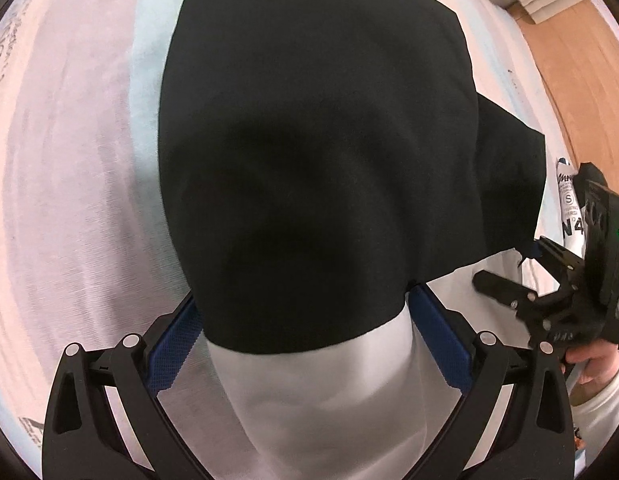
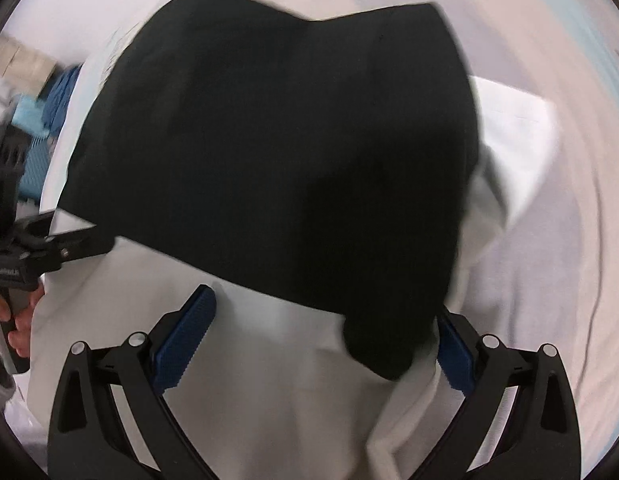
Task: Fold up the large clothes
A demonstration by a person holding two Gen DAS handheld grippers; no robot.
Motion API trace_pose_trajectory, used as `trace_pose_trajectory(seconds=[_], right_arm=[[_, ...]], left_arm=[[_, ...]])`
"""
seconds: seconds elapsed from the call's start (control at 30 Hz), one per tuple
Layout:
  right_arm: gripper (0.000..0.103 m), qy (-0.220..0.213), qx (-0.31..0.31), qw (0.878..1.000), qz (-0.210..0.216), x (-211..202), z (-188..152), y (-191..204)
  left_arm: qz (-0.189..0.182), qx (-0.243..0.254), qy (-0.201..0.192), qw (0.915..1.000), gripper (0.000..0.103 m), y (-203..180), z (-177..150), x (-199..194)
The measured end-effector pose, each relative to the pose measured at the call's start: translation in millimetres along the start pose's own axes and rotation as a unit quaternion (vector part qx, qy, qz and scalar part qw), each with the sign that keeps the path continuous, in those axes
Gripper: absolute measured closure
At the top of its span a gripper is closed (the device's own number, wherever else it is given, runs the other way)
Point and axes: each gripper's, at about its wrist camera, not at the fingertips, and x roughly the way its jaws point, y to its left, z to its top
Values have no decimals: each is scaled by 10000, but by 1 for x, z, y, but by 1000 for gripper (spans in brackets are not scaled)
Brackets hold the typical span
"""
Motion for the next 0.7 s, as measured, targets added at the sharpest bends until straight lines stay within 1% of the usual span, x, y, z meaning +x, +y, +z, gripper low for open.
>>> trace_pose_trajectory(seconds=[0.1,0.17,0.27,0.33,0.37,0.4,0.47,0.53,0.57,0.6,0.63,0.67,0.7], right_arm=[[7,8,33,9999,96,4,-1,7],[6,142,67,9998,94,10,-5,-7],[6,206,189,9995,176,18,-10,-13],[6,177,257,9991,272,19,-14,-23],[7,149,308,9989,329,18,-17,-29],[8,113,301,9990,320,16,-18,-30],[17,84,344,9990,285,13,-20,-34],[41,73,444,9987,223,3,-23,-48],[47,83,499,9984,238,-3,-23,-57],[46,117,541,9982,249,-7,-22,-65],[32,173,573,9982,101,-10,-24,-72],[22,185,608,9980,-58,-12,-27,-80],[13,192,635,9977,-130,-13,-30,-86]], left_arm=[[-37,70,-20,10000,5,-4,-2,-1],[-54,111,-11,9999,6,-6,-1,1],[-58,133,-73,9999,12,-7,-2,1],[-133,97,-139,9998,15,-5,-6,0],[-166,83,-168,9997,17,3,-3,4],[-189,81,-207,9996,19,3,-4,2],[-164,97,-265,9995,22,2,-5,-2],[-130,82,-286,9995,22,4,-9,-5],[-129,67,-287,9995,21,4,-10,-6],[-129,40,-274,9995,19,5,-11,-5],[-131,19,-254,9996,19,6,-12,-6],[-126,-2,-245,9996,17,5,-12,-6],[-120,-24,-230,9997,15,2,-11,-4]])
